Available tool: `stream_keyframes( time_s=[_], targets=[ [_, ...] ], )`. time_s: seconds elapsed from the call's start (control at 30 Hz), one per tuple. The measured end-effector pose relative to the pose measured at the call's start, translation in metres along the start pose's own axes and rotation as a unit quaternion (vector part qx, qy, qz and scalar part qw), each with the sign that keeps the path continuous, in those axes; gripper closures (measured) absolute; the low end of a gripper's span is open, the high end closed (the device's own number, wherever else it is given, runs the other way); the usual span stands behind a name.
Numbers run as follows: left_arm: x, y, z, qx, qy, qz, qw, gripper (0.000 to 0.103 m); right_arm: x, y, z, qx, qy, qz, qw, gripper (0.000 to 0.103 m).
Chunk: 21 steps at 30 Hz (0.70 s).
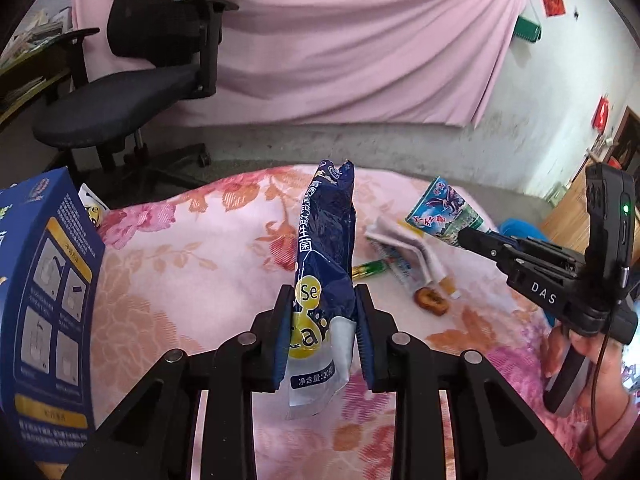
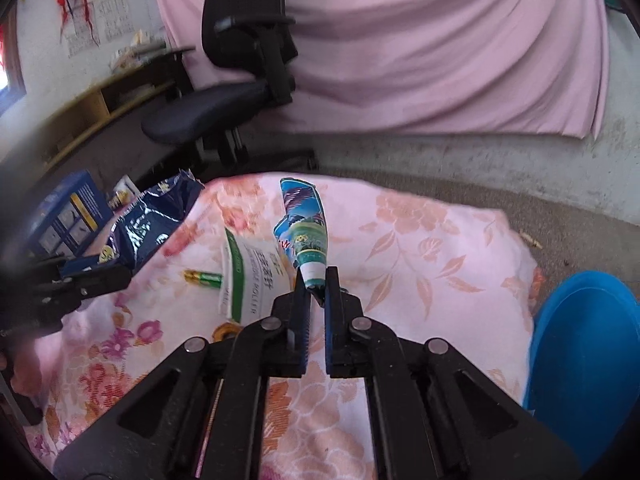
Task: Collect trash
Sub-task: 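Carry blue bag and colourful wrapper over the blue basin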
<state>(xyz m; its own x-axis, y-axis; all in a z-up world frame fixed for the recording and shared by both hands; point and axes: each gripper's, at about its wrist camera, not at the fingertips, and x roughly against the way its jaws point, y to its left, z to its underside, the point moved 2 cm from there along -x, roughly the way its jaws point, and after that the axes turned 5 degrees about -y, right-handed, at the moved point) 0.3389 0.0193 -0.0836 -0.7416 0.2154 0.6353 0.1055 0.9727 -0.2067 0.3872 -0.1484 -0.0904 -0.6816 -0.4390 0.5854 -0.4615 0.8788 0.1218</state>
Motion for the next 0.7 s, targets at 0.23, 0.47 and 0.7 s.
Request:
stream_keyframes(
  time_s=[0.23,0.47,0.7],
  targets=[
    [0.027,-0.016,-0.008,0.007,-0.089,0.032,0.9955,0.078,0.063,0.004,0.003,-0.012,-0.124,0.018,0.992,0.070],
    [0.062,-0.049,-0.022,-0.024,-0.189,0.048,0.9805,0.078,0.110,0.010,0.001,-0.004,-0.226,0.034,0.974,0.070],
    [0.095,-0.096,-0.040,-0.057,-0.282,0.081,0.9542,0.078,0.166,0.005,0.005,0.016,-0.325,0.088,0.941,0.070]
  ],
)
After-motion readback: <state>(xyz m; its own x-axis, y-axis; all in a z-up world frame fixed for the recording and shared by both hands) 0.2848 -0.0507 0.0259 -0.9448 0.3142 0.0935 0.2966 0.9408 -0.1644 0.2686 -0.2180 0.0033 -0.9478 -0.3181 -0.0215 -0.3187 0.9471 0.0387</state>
